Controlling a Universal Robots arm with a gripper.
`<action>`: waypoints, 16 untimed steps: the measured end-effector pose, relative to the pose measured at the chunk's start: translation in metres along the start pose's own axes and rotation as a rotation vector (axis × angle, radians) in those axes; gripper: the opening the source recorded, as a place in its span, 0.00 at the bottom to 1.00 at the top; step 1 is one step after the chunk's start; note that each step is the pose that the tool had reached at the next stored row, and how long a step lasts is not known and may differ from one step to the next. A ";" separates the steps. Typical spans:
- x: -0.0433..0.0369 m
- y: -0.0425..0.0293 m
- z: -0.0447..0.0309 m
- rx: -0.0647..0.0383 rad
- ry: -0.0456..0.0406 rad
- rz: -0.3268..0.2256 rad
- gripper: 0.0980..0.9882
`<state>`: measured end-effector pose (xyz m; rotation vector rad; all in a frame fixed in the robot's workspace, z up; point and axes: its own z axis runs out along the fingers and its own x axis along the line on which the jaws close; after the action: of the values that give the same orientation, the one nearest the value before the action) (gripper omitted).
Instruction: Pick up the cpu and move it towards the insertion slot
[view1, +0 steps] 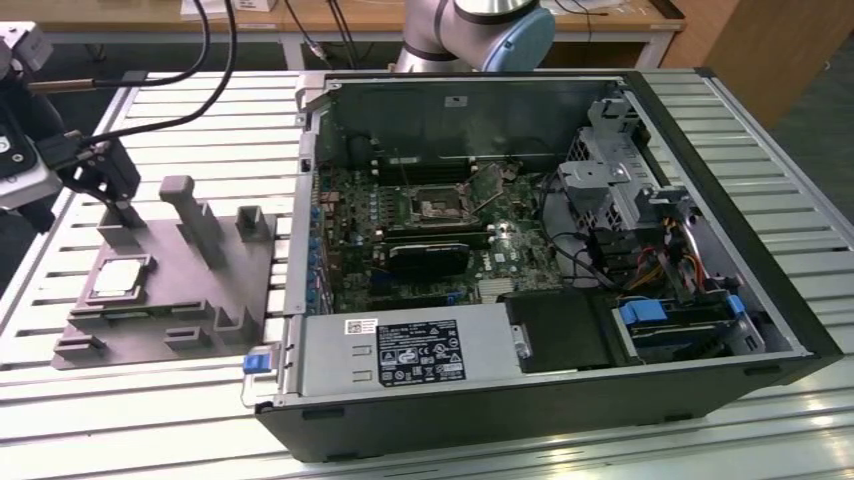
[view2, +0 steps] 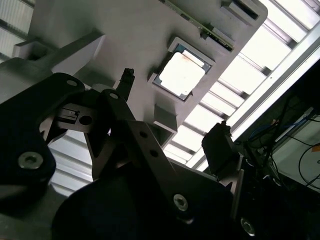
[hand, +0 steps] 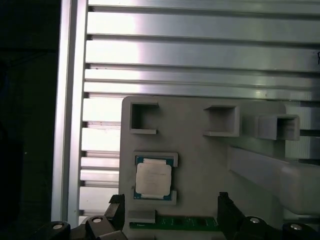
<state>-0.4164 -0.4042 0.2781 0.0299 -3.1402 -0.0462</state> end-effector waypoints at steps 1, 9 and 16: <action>0.0000 0.0000 0.0005 0.000 0.0001 0.000 0.81; 0.0000 -0.0002 0.0030 0.000 0.0000 0.000 0.81; 0.0014 -0.0003 0.0071 0.000 -0.0001 0.000 0.81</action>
<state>-0.4178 -0.4043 0.2710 0.0300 -3.1402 -0.0462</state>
